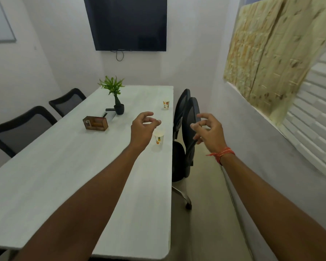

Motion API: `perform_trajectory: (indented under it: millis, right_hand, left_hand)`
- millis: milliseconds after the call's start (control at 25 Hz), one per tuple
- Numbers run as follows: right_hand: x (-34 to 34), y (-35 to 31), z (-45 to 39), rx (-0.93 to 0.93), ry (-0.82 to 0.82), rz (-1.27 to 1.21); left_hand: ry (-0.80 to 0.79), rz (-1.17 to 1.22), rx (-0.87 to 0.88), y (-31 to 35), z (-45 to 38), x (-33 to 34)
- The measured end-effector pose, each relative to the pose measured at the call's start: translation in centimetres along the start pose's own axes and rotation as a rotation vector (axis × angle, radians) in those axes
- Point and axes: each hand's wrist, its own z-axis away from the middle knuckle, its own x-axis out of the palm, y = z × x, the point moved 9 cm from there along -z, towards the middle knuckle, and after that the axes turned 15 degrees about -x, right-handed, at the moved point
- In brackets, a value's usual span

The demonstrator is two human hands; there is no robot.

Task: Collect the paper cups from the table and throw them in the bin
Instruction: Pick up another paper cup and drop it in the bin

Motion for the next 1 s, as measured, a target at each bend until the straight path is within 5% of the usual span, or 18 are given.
perform_trajectory:
  millis: [320,760,880,1000]
  right_hand:
    - [5.2,16.7,-9.8,0.201,-0.113,-0.079]
    - [16.6,40.7,-20.4,0.473,-0.438,-0.098]
    - [17.1,44.2,-20.9,0.522,-0.525,-0.014]
    - [17.1,44.2,-21.2,0.459,-0.585,0.075]
  left_hand:
    - [0.061,-0.089,-0.197,-9.0,-14.8,6.8]
    - [0.129,-0.805,-0.478,-27.3,-34.3,17.8]
    - [0.131,-0.753,-0.488,-28.8,-36.2,18.2]
    - [0.091,-0.447,-0.537,-28.1,-36.3,18.5]
